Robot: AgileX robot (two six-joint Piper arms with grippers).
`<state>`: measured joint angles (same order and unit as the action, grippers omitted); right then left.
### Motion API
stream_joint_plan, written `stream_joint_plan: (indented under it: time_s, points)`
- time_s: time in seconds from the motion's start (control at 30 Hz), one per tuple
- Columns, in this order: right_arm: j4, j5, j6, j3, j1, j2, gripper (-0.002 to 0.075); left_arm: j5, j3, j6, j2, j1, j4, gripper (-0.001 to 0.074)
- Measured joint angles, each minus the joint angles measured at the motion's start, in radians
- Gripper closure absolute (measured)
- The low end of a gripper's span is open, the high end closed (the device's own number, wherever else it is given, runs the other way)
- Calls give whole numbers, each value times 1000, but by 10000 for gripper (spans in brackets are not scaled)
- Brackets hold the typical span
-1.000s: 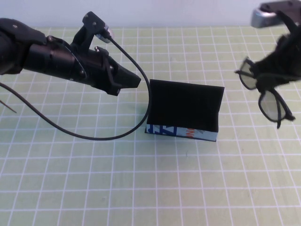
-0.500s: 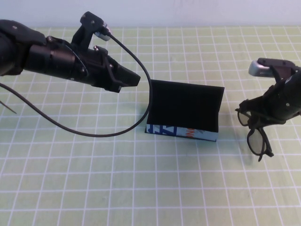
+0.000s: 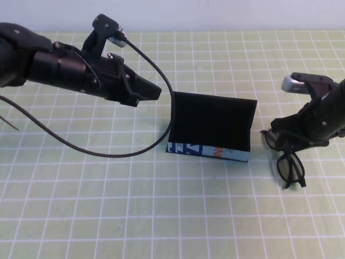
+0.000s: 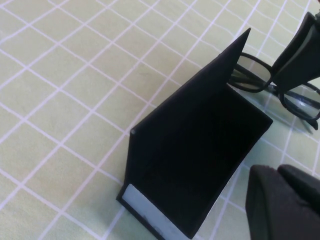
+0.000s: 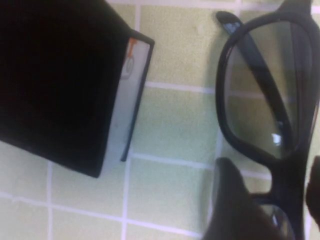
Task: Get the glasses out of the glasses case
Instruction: Place the glasses on the table
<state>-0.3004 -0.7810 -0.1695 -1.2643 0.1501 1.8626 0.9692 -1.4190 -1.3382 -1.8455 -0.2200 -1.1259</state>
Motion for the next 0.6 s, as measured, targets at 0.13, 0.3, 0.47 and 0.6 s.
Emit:
stream_joint_plan:
  time_s: [0.13, 0.3, 0.47, 0.6]
  points:
    - [0, -55, 6, -43, 0, 1, 431, -13, 0, 4, 0, 0, -2, 739]
    - [32, -195, 40, -67, 0, -47, 529, -53, 0, 38, 2, 0, -6, 739]
    - [78, -280, 88, -55, 0, -174, 676, -73, 8, 64, 51, 0, -6, 739]
    - [82, -282, 111, 60, 0, -360, 729, -177, 82, 76, 172, 2, -10, 739]
